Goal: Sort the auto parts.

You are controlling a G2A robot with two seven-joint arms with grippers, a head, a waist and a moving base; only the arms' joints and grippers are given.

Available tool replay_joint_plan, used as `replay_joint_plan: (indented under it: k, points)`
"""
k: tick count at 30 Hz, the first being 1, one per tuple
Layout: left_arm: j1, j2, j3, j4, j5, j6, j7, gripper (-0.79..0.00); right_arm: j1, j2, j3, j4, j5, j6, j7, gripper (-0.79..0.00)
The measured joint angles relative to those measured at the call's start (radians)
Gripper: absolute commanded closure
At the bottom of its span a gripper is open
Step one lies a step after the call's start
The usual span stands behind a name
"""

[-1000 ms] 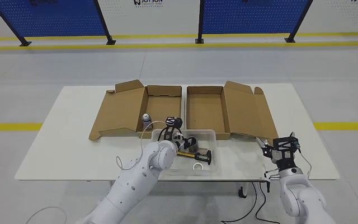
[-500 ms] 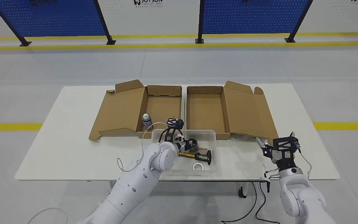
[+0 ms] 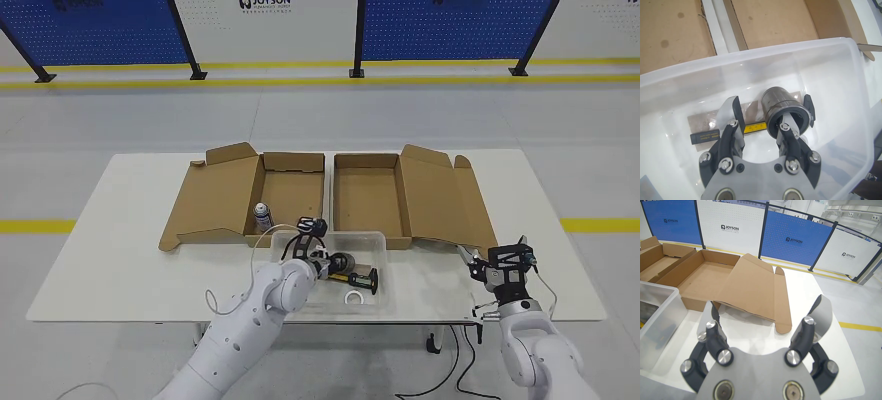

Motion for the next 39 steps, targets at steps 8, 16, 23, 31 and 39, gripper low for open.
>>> replay_joint_plan:
  k: [8,16,23,31,39]
  points:
    - [0.017,0.003,-0.014,-0.012,0.008,-0.008,-0.004,-0.265,0.0,0.0,0.0,0.0,0.0,0.0,0.0,-0.785]
    - [0.031,0.004,-0.022,-0.024,0.016,-0.018,-0.003,0.0,0.0,0.0,0.0,0.0,0.0,0.0,0.0,-0.785]
    - [0.036,0.006,-0.036,-0.043,0.018,-0.033,0.003,0.0,0.0,0.0,0.0,0.0,0.0,0.0,0.0,-0.785]
    - [0.052,0.012,-0.063,-0.091,0.005,-0.067,-0.005,0.0,0.0,0.0,0.0,0.0,0.0,0.0,0.0,-0.785]
    - [0.096,0.029,-0.126,-0.185,-0.032,-0.131,-0.035,0.0,0.0,0.0,0.0,0.0,0.0,0.0,0.0,-0.785]
